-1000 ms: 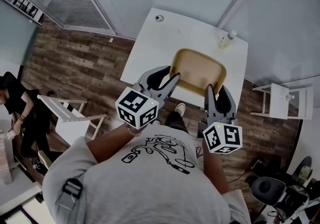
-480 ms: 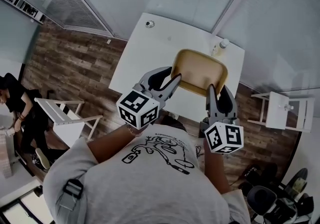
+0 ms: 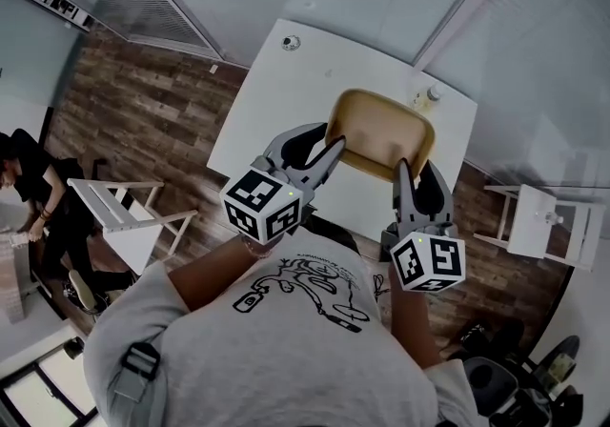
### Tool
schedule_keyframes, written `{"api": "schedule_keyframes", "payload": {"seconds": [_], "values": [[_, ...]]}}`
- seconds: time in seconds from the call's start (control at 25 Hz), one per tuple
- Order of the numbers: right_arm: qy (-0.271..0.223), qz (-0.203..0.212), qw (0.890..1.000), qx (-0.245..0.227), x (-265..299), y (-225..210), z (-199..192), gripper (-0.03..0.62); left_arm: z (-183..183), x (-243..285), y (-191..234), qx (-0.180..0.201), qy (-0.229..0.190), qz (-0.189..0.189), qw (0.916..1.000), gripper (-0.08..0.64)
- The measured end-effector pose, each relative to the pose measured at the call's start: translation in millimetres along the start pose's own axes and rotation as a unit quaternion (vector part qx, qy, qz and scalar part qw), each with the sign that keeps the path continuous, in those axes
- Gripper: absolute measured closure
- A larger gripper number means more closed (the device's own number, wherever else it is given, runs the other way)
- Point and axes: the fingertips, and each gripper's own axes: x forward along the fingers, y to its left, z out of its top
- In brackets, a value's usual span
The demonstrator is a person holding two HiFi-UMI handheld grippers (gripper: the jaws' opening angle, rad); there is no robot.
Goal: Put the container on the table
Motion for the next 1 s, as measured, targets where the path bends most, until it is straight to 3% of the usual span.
{"api": "schedule_keyframes", "payload": {"seconds": [0.52, 1.0], "values": [[-0.008, -0.019, 1.000, 0.006, 30.6, 0.2, 19.4, 0.472, 28.0, 24.5, 28.4, 0.002, 0.000, -0.017, 0.9998, 0.454], [0.038, -0.038, 0.998, 0.034, 34.9, -23.5, -16.8, 0.472, -14.6, 43.2, 32.5, -0.024, 0.056, -0.022, 0.9979, 0.454]]}}
